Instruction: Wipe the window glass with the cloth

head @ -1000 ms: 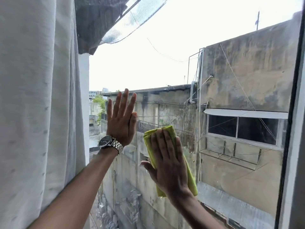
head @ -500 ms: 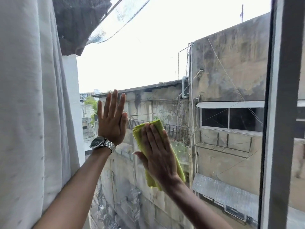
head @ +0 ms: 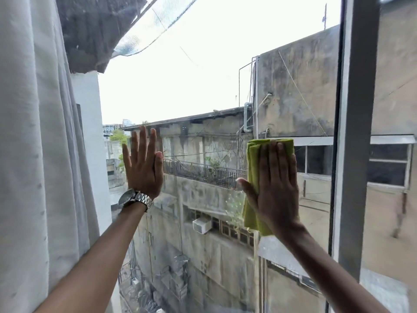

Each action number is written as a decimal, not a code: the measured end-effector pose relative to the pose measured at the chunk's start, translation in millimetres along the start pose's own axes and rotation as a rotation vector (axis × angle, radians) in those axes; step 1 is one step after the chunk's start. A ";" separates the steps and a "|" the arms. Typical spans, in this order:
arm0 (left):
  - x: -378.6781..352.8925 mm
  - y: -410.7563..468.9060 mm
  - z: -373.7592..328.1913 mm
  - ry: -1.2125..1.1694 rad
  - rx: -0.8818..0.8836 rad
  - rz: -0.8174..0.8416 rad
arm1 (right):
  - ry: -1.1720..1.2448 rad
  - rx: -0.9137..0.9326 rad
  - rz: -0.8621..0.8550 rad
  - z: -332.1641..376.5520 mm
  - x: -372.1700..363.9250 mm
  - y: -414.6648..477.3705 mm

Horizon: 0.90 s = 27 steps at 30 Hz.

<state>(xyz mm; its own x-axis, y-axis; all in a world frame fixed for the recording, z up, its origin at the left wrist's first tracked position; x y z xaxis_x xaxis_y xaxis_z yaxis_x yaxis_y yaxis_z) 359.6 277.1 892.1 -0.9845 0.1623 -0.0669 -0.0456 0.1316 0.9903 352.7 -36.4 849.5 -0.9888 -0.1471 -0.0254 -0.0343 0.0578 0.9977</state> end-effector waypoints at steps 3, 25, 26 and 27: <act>-2.3 -8.7 -1.5 -0.022 0.038 -0.056 | 0.034 -0.029 0.015 47.7 -10.5 20.0; -0.5 -13.5 11.3 -0.036 -0.023 -0.146 | 0.125 0.404 0.163 145.1 -13.2 -154.6; -0.2 -14.1 12.1 -0.037 -0.025 -0.146 | 0.120 0.454 0.216 145.9 -12.5 -179.0; 0.2 -13.5 12.3 -0.039 -0.027 -0.147 | 0.098 0.488 0.254 139.7 -10.0 -197.5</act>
<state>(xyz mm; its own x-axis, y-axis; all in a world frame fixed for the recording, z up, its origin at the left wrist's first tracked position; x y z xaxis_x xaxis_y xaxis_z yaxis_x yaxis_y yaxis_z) 362.1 287.5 877.3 -0.9597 0.1809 -0.2152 -0.1936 0.1300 0.9724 349.1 91.6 644.0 -0.9573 -0.1589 0.2414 0.1170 0.5507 0.8265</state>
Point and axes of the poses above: each hand's wrist, its own y-axis towards the middle knuckle, its own x-axis out of the back of the hand, z = x × y, the point moved 8 cm from there along y, towards the middle knuckle, and after that the axes turned 13 degrees about -z, right-handed, at the moved point
